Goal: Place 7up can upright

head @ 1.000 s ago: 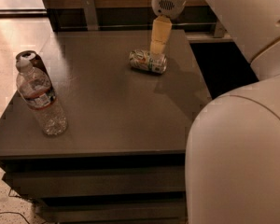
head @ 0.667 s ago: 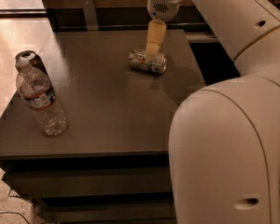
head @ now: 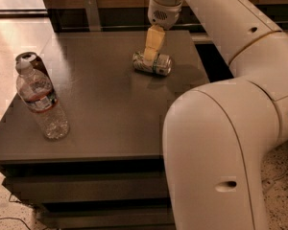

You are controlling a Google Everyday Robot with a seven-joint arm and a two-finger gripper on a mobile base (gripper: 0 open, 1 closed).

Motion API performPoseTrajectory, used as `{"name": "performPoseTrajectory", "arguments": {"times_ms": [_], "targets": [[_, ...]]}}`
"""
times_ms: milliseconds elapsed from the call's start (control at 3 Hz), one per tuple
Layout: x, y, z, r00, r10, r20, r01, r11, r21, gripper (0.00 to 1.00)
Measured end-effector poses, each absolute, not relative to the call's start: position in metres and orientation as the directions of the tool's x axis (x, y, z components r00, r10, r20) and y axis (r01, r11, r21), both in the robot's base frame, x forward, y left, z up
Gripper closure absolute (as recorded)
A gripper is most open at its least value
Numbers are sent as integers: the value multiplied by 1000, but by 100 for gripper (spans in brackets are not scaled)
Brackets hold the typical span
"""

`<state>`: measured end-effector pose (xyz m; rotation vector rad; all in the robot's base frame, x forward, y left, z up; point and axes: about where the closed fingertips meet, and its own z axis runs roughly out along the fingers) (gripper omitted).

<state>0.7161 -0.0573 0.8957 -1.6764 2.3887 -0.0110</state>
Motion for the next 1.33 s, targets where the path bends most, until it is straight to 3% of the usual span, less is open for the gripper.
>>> {"name": "performPoseTrajectory", "arguments": {"times_ms": [1333], "targets": [[714,-25,867,-364,-920,-142,-926,374,-51,0]]}}
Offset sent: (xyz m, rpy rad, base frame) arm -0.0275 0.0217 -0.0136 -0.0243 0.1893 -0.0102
